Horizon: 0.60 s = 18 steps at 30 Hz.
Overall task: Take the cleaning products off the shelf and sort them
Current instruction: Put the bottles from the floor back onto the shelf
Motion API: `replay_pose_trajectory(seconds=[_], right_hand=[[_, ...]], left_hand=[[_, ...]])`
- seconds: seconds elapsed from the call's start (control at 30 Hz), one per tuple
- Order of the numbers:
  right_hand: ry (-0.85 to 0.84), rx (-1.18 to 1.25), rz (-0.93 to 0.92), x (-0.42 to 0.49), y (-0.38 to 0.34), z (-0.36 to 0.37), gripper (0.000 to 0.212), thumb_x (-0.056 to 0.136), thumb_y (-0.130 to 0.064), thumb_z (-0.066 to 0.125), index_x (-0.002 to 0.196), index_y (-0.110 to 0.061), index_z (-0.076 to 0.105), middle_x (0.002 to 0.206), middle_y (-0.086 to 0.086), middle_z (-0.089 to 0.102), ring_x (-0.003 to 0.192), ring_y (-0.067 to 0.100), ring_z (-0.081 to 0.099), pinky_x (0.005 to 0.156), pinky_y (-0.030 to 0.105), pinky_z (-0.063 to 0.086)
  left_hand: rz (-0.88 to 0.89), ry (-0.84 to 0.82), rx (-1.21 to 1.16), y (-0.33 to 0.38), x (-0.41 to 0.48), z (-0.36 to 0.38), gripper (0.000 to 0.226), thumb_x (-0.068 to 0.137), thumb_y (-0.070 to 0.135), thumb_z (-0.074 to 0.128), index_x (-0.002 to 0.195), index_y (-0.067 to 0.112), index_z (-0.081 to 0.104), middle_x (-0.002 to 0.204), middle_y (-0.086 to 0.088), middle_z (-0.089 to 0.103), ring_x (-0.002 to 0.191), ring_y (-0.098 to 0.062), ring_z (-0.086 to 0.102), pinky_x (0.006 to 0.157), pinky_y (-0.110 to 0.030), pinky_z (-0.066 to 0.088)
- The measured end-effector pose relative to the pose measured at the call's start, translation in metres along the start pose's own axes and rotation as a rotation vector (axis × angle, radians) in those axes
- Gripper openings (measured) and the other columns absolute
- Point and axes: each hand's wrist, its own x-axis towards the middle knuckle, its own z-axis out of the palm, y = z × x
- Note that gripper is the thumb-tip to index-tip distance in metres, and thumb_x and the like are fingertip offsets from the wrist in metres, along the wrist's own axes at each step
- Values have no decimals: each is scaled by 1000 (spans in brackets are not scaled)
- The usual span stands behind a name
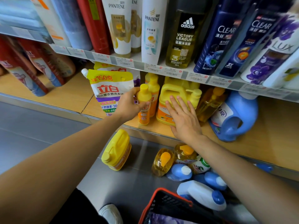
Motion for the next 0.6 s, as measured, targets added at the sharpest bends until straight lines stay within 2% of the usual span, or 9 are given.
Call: replay_pose_trajectory(seconds=[0.1, 0.2, 0.23, 0.3, 0.37, 0.43, 0.5, 0.6], right_hand=[[-7, 60, -17, 0, 5, -2, 107, 75, -32, 83, 160, -22, 18, 169, 2, 9, 156, 25, 6, 125, 48, 7], [-31, 208, -33, 1, 11, -6, 104, 76, -33, 83, 159, -24, 22, 169, -1, 9, 156, 20, 2, 126, 45, 4], [-33, 294, -38, -2, 12, -7, 100, 77, -30, 83, 158, -25, 26, 168, -2, 13, 156, 19, 4, 126, 43, 4], [-34, 469, -61, -14, 7, -9, 86, 77, -25, 82, 153, -26, 40, 162, -3, 31, 153, 18, 20, 124, 40, 14], [-116, 573, -102, -32, -4, -5, 67, 78, -27, 82, 140, -28, 57, 146, -4, 55, 138, 19, 44, 115, 36, 29], [-325, 625, -148, -51, -18, 2, 56, 80, -34, 80, 133, -31, 63, 133, -7, 64, 124, 14, 53, 105, 27, 36], [-485, 584, -204, -65, -28, 11, 51, 82, -37, 78, 131, -30, 64, 129, -10, 64, 120, 12, 51, 101, 20, 35], [-489, 547, -206, -73, -36, 20, 42, 86, -30, 76, 126, -25, 67, 125, -9, 65, 118, 16, 47, 103, 26, 37]], left_hand=[[13, -13, -46, -1, -2, 2, 62, 88, 32, 78, 142, 19, 51, 130, 1, 64, 111, -10, 58, 88, -28, 52], [-25, -48, -89, -4, -7, -2, 69, 84, 31, 82, 143, 21, 48, 127, 7, 62, 108, -6, 59, 79, -14, 48], [-46, -65, -74, -8, -11, -4, 66, 83, 30, 82, 140, 20, 50, 123, 9, 62, 104, -5, 60, 77, -14, 48], [-94, -96, 67, -22, -18, -7, 43, 84, 28, 82, 121, 20, 61, 112, 6, 67, 98, -10, 65, 75, -21, 54], [-182, -153, 300, -38, -27, -11, 26, 85, 29, 80, 103, 23, 63, 104, 1, 69, 93, -15, 65, 69, -25, 53], [-294, -275, 493, -53, -37, -13, 35, 85, 37, 78, 110, 19, 63, 106, 0, 66, 93, -15, 61, 65, -24, 47], [-386, -392, 631, -65, -47, -15, 51, 84, 46, 77, 120, 13, 61, 107, -2, 62, 94, -17, 58, 69, -27, 48], [-498, -429, 704, -75, -60, -15, 53, 88, 48, 72, 118, 5, 62, 95, -5, 59, 89, -20, 57, 69, -30, 48]])
